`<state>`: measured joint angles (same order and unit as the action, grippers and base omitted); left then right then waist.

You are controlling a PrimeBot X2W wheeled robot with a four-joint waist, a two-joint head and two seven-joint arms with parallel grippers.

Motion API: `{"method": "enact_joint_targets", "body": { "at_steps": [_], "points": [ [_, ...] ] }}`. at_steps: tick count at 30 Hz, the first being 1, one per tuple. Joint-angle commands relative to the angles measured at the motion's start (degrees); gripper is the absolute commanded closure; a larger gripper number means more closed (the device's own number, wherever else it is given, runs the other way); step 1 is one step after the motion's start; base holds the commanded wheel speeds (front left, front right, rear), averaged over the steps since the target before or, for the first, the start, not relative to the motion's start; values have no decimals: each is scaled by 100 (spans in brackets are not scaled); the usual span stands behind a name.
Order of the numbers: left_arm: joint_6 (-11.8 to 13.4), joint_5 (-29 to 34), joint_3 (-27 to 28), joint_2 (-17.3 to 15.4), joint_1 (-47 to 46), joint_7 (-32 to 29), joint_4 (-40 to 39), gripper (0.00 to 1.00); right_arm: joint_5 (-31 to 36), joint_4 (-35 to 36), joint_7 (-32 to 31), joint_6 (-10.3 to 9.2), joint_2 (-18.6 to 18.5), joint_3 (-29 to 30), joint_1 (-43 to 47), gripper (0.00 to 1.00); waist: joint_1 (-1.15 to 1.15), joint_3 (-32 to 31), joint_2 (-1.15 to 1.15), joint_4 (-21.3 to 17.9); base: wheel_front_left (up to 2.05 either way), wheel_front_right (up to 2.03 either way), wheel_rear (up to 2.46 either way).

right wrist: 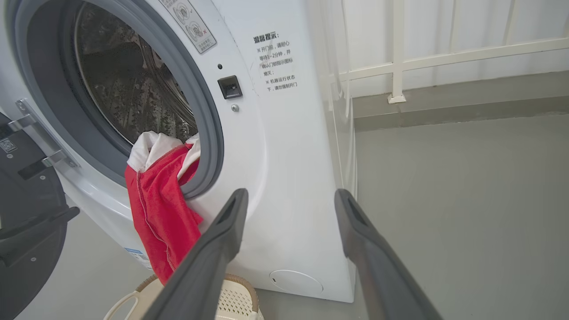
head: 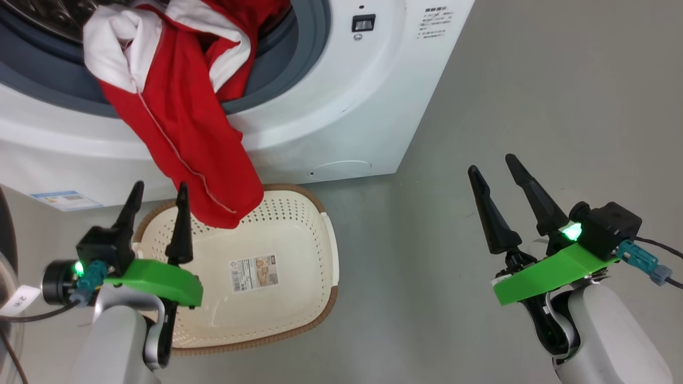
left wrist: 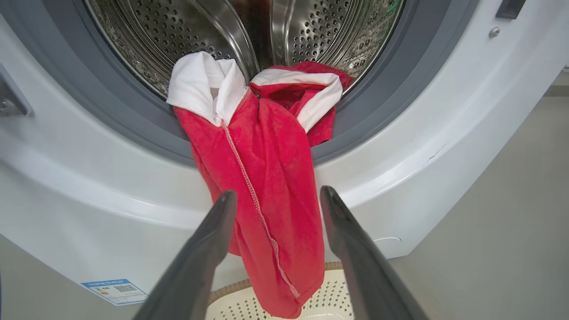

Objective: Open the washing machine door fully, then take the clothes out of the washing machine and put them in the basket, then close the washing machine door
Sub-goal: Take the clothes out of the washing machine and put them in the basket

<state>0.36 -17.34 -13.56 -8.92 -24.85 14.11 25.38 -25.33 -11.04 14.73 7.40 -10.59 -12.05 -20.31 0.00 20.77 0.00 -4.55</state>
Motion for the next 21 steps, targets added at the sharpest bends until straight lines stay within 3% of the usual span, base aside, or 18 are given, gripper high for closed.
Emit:
{"method": "enact_joint_targets", "body": {
  "at_steps": [1, 11, 21],
  "points": [
    [83, -35, 183, -183, 18, -41, -264, 0, 27, 162, 27, 9, 14, -92, -29, 0, 0, 46, 0, 6, 0, 0, 0],
    [84, -119, 207, -322, -302, -371, -311, 0, 63, 194, 27, 9, 42, -52, -130, 0, 0, 223, 0, -18, 0, 0, 0],
    [-102, -245, 189, -401, -1283, -738, 860, 0, 65, 190, 27, 9, 81, -85, -225, 0, 0, 339, 0, -105, 0, 0, 0]
  ]
}}
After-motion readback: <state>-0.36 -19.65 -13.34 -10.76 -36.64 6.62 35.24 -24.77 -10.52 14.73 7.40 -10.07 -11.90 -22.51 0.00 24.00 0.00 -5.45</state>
